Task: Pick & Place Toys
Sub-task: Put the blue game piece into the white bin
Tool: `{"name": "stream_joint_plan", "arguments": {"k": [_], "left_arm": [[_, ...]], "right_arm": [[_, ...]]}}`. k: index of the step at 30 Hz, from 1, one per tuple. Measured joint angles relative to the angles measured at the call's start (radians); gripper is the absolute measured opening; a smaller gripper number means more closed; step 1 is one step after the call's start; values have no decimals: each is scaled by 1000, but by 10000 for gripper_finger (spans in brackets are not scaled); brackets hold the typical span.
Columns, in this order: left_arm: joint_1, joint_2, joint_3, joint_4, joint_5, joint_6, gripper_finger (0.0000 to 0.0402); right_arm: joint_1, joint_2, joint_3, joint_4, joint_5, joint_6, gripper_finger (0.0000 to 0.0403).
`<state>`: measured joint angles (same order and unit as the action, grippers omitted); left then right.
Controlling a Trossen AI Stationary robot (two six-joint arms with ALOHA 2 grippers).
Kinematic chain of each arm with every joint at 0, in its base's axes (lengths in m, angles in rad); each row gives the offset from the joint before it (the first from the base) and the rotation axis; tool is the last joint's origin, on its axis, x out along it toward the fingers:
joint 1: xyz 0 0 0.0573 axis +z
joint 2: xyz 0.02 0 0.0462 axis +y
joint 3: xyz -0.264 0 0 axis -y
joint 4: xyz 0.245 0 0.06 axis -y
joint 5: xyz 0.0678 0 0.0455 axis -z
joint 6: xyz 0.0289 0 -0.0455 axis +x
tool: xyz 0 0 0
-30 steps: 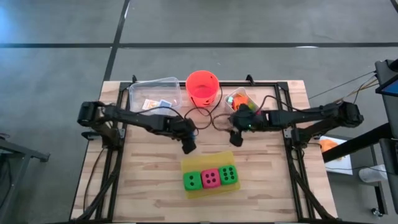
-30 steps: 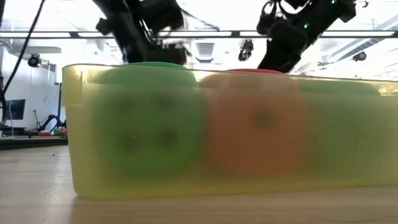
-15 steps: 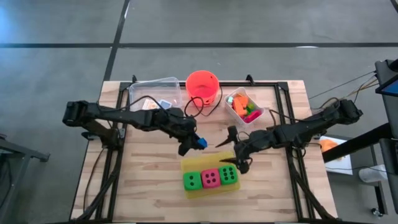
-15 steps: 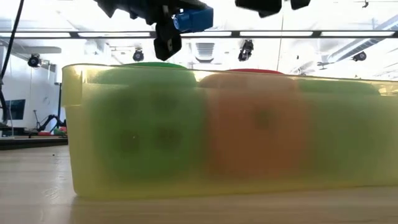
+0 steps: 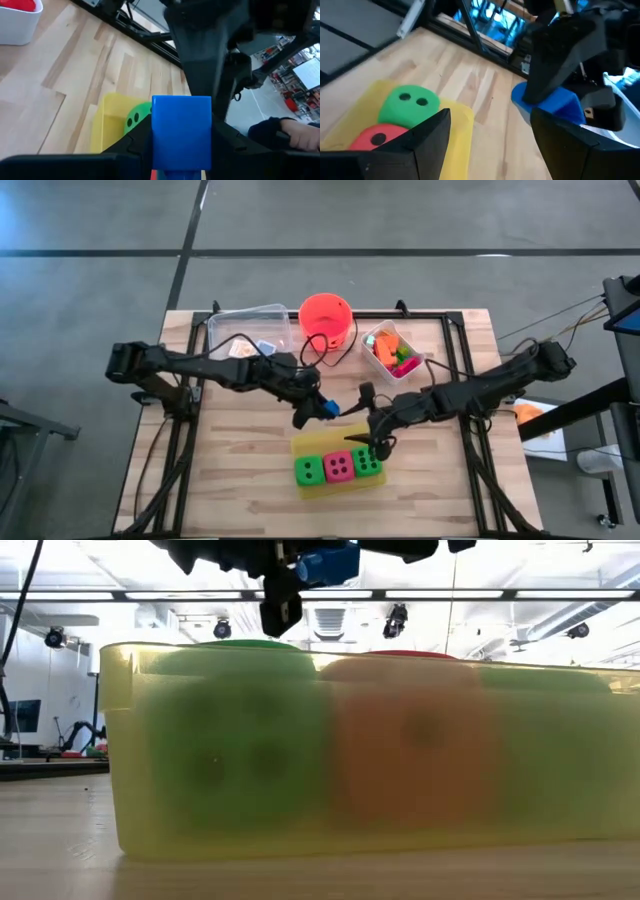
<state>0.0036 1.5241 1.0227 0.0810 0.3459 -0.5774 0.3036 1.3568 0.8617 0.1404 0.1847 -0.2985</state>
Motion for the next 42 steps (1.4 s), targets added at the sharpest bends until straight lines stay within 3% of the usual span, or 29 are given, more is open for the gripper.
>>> {"name": "stream_joint_plan", "arguments": {"k": [7, 17, 42], "left_arm": [[-2, -2, 0, -1, 41, 2, 119], [-9, -3, 1, -30, 85, 17, 119], [-14, 5, -1, 121, 32, -33, 119]], "right_arm": [[2, 47, 47, -6, 14, -43, 272], [-3, -3, 47, -51, 43, -18, 272], [-5, 42, 45, 29, 17, -23, 272]]}}
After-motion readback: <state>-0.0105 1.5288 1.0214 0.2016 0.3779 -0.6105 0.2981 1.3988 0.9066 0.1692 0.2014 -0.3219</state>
